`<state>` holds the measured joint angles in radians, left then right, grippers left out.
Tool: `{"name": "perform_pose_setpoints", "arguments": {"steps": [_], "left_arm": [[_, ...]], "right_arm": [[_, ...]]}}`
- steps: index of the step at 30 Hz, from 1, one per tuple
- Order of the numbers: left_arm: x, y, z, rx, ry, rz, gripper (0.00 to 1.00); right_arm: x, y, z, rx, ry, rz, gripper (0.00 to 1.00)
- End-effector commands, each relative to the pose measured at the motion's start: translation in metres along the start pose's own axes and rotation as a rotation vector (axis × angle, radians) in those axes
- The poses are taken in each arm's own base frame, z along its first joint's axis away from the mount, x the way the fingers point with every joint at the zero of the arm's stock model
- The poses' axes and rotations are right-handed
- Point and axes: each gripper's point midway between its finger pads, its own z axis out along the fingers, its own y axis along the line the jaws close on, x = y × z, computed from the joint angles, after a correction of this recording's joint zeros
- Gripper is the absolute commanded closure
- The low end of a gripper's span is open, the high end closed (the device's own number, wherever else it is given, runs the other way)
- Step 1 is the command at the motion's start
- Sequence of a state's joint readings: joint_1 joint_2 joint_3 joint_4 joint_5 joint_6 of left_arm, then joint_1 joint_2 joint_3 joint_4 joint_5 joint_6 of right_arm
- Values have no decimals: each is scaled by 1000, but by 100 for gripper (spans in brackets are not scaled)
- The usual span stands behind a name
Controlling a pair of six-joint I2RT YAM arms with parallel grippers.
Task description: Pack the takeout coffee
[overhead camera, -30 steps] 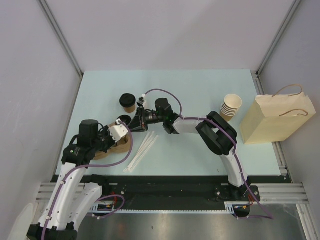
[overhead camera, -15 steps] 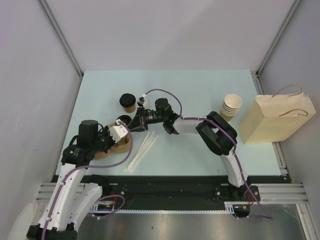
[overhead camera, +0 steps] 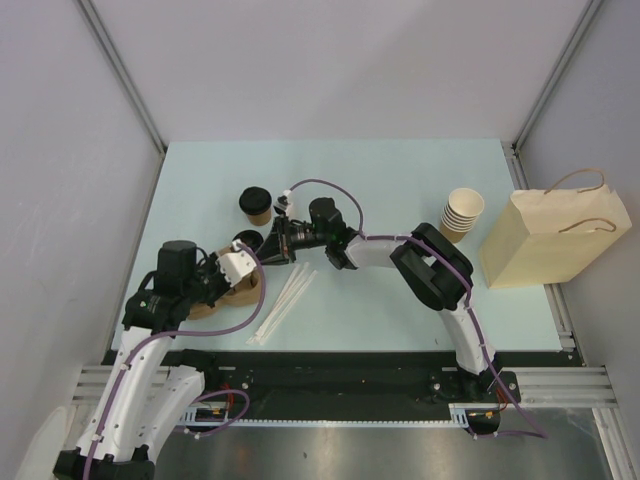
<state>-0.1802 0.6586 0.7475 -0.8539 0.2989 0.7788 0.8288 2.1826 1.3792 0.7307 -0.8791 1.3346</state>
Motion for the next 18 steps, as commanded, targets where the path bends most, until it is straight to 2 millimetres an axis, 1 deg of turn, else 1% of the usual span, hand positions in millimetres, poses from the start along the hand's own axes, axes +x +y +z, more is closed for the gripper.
{"name": "perform_pose_setpoints", "arguments": {"steps": [1, 5, 10, 14, 18], "left_arm": [[-15, -8, 0, 42, -87, 35, 100], [-16, -9, 1, 47, -93, 46, 100], [-17, -11, 4, 65, -102, 58, 100], [-17, -14, 7, 87, -105, 65, 100], [-17, -15, 9, 105, -105, 72, 100]], "right_arm": [[-2, 1, 10, -1, -12, -56, 83], [-1, -5, 13, 21, -12, -46, 84], [-2, -4, 15, 29, -11, -57, 85], [-4, 6, 15, 2, -10, -67, 77], [-1, 10, 19, -13, -2, -53, 78]]}}
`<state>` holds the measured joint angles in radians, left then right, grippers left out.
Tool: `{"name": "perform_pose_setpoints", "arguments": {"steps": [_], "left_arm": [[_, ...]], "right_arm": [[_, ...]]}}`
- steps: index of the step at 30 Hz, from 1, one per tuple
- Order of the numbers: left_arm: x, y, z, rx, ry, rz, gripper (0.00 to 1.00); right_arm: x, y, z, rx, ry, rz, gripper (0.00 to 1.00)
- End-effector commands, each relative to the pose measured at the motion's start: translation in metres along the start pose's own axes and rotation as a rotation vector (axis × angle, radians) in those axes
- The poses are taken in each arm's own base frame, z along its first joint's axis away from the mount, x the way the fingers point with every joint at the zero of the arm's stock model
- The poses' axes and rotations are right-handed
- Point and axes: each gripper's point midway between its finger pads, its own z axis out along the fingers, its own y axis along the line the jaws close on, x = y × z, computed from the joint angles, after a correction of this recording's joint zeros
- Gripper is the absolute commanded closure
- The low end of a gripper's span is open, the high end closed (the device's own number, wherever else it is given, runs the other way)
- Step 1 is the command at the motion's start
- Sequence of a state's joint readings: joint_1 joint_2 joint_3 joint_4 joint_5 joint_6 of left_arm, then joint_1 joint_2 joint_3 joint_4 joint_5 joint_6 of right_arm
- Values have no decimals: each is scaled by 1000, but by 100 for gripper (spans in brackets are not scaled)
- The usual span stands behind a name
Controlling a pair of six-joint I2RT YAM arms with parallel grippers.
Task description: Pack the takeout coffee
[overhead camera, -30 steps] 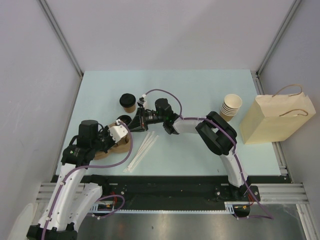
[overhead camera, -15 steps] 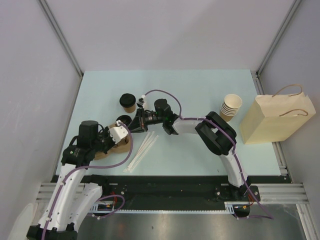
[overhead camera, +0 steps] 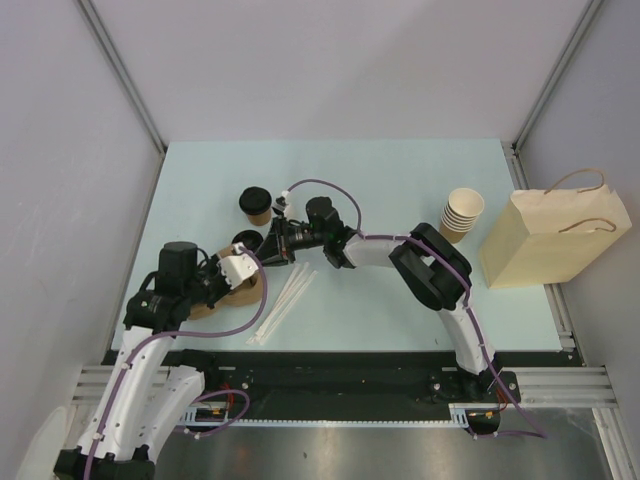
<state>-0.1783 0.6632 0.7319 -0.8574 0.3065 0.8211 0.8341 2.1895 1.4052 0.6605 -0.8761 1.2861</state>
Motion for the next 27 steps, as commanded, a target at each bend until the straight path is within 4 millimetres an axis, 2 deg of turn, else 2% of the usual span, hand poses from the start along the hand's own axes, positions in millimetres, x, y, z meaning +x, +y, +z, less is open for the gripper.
{"name": "perform_pose_setpoints", "arguments": {"steps": [1, 9, 16, 27], "left_arm": [[-22, -12, 6, 88, -117, 44, 100], [-32, -13, 4, 110, -150, 39, 100], [-35, -10, 4, 93, -161, 16, 100], [-49, 8, -4, 17, -184, -46, 100]], "right_arm": [[0, 18, 15, -47, -8, -43, 78], [8, 9, 23, -5, 13, -63, 84], [1, 0, 18, 48, 6, -106, 100], [-1, -13, 15, 123, 2, -157, 100]]}}
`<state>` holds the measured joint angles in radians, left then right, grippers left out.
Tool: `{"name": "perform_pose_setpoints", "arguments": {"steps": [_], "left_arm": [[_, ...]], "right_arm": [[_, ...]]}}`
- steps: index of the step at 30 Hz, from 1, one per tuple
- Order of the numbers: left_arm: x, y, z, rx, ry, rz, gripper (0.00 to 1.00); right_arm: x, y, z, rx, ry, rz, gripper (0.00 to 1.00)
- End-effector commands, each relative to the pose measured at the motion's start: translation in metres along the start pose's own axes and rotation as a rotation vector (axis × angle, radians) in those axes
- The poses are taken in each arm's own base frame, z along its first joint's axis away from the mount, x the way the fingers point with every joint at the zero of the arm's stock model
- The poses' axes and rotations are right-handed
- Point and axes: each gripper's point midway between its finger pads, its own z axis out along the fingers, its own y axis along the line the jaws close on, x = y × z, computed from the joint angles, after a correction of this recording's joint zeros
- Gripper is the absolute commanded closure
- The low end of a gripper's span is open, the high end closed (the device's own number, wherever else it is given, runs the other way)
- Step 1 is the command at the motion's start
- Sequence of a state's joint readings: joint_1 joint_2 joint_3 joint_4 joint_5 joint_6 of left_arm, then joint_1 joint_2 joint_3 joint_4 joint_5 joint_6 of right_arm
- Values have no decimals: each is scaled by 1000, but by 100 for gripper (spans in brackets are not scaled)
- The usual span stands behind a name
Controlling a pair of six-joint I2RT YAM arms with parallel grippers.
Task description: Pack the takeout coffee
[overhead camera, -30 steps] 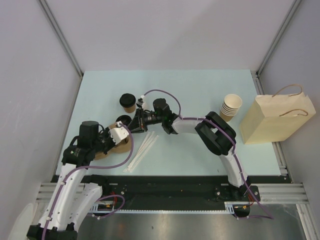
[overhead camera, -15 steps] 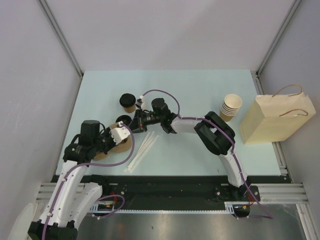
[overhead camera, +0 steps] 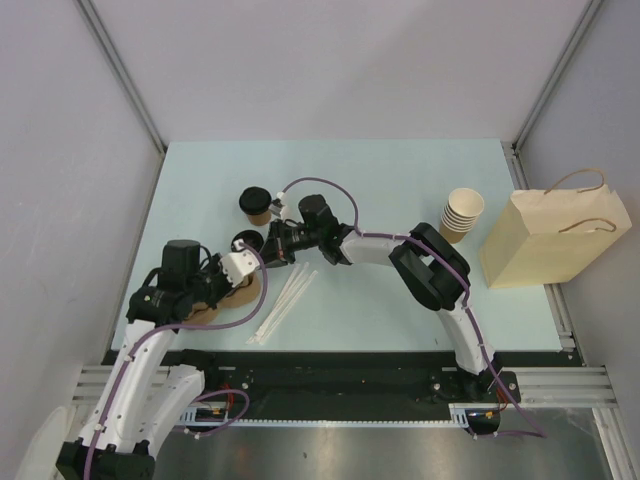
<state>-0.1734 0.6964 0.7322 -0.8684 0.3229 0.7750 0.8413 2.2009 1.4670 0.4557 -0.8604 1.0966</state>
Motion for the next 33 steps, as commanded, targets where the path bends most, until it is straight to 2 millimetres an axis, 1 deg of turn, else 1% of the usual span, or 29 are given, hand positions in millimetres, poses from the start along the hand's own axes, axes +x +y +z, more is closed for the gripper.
{"name": "perform_pose_setpoints", "arguments": {"steps": [1, 4, 9, 13, 16, 17, 19, 21, 24, 25, 27, 28, 29, 30, 31, 32, 33], "left_arm": [[-55, 12, -11, -20, -207, 19, 100], [-56, 16, -11, -39, -205, -2, 100], [-54, 21, -9, -60, -194, -36, 100], [-48, 18, -5, -43, -160, -58, 94], [-42, 15, -2, -30, -141, -64, 93], [-42, 15, -1, -30, -140, -65, 94], [-39, 13, 0, -26, -135, -65, 100], [-37, 12, 0, -28, -132, -61, 100], [-31, 12, 0, -39, -116, -51, 100], [-30, 11, 1, -38, -113, -47, 100], [-30, 12, 0, -43, -116, -45, 100], [-30, 12, -1, -44, -117, -44, 100], [-30, 12, 0, -43, -118, -44, 100], [-31, 12, -1, -44, -120, -45, 100], [-31, 13, -1, -47, -119, -46, 100], [-31, 12, -1, -46, -122, -46, 100], [-32, 12, 0, -41, -124, -46, 100]], "right_arm": [[-4, 11, 10, 29, -29, -92, 100], [-3, 8, 9, 45, -27, -100, 100], [-4, 9, 9, 52, -30, -117, 100], [-4, 11, 9, 48, -28, -122, 100], [-4, 13, 9, 38, -25, -126, 100], [-3, 13, 10, 37, -22, -124, 100], [-2, 15, 10, 27, -16, -125, 100], [-2, 17, 9, 24, -13, -129, 100], [-3, 23, 1, 15, -11, -140, 100], [-3, 24, -2, 11, -6, -139, 99], [-4, 34, -8, -5, -9, -141, 94], [-4, 32, -11, -7, -6, -135, 93], [-5, 36, -14, -12, -10, -135, 89], [-6, 36, -17, -14, -11, -117, 87], [-5, 33, -19, -10, -10, -101, 85], [-10, 35, -23, -21, -24, -99, 82], [-11, 37, -26, -29, -25, -74, 81]]}}
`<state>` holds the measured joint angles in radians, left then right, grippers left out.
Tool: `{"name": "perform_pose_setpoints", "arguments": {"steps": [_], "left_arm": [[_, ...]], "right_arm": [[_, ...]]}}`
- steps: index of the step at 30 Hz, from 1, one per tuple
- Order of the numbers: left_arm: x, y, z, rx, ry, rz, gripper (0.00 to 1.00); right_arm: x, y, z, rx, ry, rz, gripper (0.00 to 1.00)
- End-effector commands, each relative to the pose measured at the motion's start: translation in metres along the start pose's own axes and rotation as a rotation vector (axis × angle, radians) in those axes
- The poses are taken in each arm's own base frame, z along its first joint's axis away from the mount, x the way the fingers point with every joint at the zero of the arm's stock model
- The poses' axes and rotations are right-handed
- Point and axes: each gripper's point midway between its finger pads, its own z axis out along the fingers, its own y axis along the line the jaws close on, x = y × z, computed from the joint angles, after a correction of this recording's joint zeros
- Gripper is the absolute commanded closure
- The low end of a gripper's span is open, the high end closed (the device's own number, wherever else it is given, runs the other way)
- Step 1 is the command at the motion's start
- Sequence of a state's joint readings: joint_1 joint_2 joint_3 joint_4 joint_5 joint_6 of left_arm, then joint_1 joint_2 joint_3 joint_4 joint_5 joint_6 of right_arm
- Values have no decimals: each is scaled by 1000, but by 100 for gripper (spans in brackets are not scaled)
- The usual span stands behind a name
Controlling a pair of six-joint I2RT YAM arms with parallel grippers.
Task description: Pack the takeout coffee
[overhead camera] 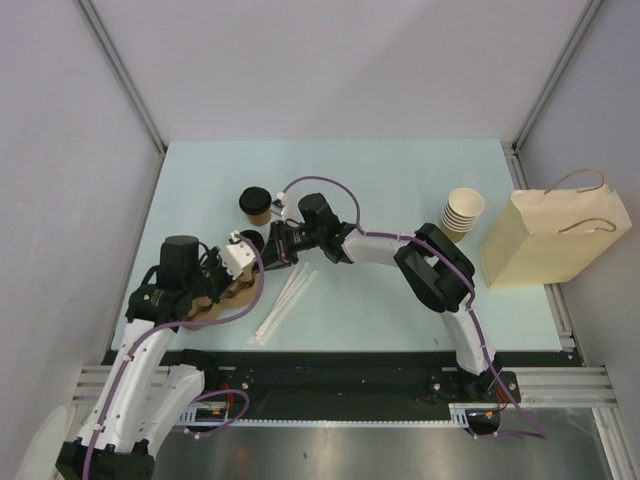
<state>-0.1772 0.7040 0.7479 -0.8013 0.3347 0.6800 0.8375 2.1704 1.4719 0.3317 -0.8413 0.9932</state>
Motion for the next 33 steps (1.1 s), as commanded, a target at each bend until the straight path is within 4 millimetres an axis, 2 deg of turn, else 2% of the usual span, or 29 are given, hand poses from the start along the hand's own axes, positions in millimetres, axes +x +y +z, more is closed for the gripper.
{"name": "perform_pose_setpoints", "arguments": {"steps": [1, 5, 10, 23, 33], "left_arm": [[-14, 2, 1, -2, -61, 24, 100], [-12, 1, 1, -2, -59, 25, 100], [-14, 1, -1, -5, -65, 30, 100], [-19, 3, -1, 1, -72, 36, 100], [-20, 4, -1, 0, -75, 37, 100]], "right_arm": [[-17, 45, -25, -107, -46, -39, 80], [-22, 47, -32, -128, -63, -13, 78], [-20, 47, -25, -140, -61, 16, 78], [-15, 27, -13, -117, -53, 70, 80], [-13, 17, -16, -83, -52, 79, 81]]}}
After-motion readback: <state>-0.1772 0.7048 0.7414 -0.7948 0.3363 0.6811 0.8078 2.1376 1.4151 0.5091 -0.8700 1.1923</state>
